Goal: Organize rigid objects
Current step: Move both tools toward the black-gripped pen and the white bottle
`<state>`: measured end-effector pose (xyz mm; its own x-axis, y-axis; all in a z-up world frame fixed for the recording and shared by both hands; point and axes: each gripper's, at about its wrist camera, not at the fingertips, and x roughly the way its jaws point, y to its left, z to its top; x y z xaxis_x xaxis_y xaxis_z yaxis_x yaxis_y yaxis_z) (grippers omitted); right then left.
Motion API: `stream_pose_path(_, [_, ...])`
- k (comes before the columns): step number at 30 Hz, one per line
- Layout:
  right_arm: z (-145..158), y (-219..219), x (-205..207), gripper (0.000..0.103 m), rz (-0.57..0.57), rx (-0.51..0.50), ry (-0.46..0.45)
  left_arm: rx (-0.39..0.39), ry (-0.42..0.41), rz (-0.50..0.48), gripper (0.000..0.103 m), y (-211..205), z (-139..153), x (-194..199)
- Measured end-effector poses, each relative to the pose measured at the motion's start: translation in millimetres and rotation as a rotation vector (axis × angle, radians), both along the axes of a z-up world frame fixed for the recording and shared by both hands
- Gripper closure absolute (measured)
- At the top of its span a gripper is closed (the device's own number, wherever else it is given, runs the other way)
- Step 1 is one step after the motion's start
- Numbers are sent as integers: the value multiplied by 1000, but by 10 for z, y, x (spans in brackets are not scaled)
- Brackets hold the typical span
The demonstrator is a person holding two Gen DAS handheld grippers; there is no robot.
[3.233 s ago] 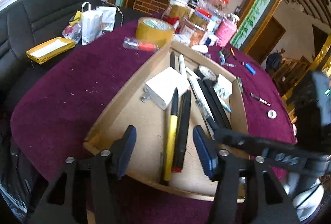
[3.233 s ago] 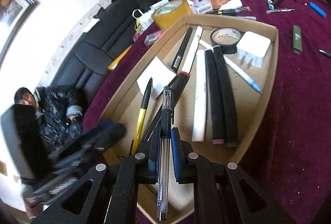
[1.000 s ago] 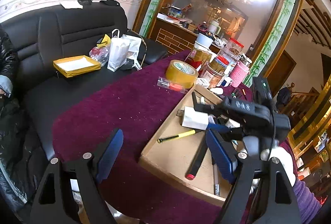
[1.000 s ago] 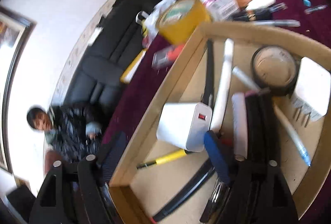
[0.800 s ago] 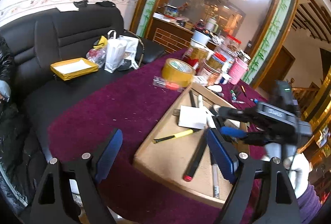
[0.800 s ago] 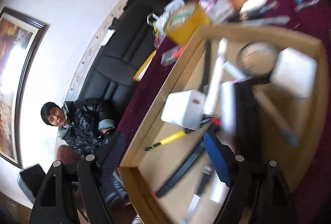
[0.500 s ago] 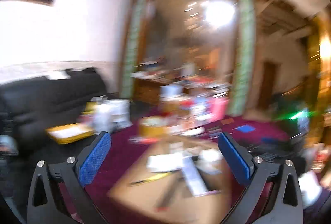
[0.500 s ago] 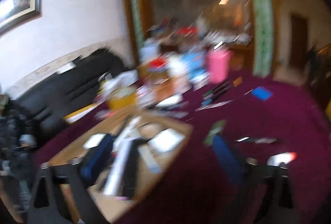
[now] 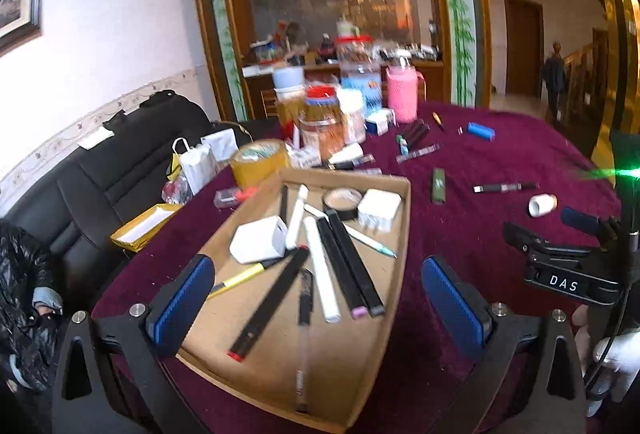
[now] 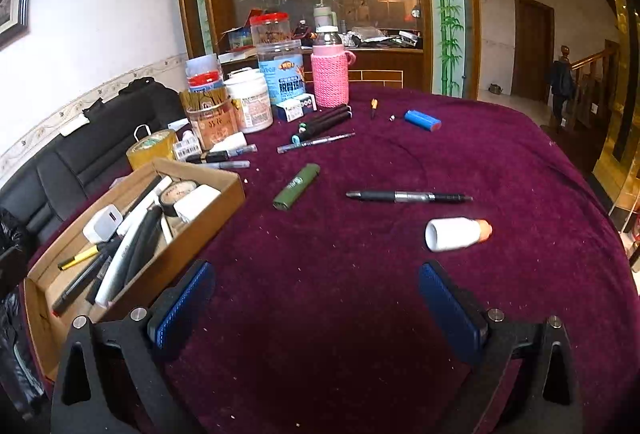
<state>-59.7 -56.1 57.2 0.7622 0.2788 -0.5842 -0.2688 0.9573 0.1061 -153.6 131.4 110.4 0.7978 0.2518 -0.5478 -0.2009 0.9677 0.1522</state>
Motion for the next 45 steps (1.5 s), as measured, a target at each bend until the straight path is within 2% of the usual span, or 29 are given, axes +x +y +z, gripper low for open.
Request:
stream_pose_path(4, [-36, -8, 6, 0, 23, 37, 21, 36, 55, -21, 0, -172, -107, 106])
stream_pose_path(12, [-65, 89, -24, 0, 48, 6, 12, 36, 116, -44, 0, -310, -222, 179])
stream_pose_path(45, [-200, 57, 108, 0, 28, 26, 107, 12, 192, -56, 0, -304, -360, 318])
